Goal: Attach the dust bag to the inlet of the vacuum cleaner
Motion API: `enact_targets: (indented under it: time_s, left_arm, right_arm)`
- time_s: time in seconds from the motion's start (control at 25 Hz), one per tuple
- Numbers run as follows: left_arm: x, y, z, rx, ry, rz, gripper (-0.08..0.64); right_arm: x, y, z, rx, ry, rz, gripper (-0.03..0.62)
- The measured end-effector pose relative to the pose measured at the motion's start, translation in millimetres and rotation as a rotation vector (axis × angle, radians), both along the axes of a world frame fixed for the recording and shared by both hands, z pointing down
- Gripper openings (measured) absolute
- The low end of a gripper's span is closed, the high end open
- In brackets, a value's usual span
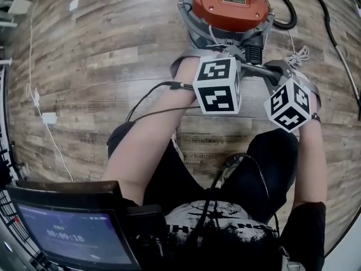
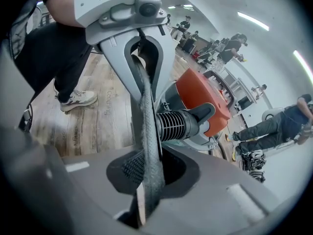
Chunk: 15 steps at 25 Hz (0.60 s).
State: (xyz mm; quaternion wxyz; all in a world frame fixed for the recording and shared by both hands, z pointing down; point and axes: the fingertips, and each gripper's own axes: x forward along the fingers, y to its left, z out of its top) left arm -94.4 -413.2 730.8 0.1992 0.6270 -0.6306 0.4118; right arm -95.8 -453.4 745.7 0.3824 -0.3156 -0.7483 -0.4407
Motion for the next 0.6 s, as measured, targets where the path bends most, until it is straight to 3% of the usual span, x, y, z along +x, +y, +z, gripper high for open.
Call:
enact_targets:
  time_s: [0.24, 0.36, 0.6]
  left_arm:
    - [-8.5, 7.2, 16.8, 0.005, 0.064, -0.042, 0.031]
    - [-7.7, 9.6, 22.4, -0.012, 0.059, -0.041, 0.031]
    - [-21.6, 4.4, 6.3, 0.033, 0.081, 0.005, 0.031]
  right_arm:
    - [-1.5, 6.8, -17.0, 0.082, 0.01, -0.053, 0.044]
    - [1.6, 11.7, -20.5, 0.117, 0.013, -0.079, 0.044]
    - [-18.7, -0.1, -6.5, 0.009, 0.076, 0.028, 0.048]
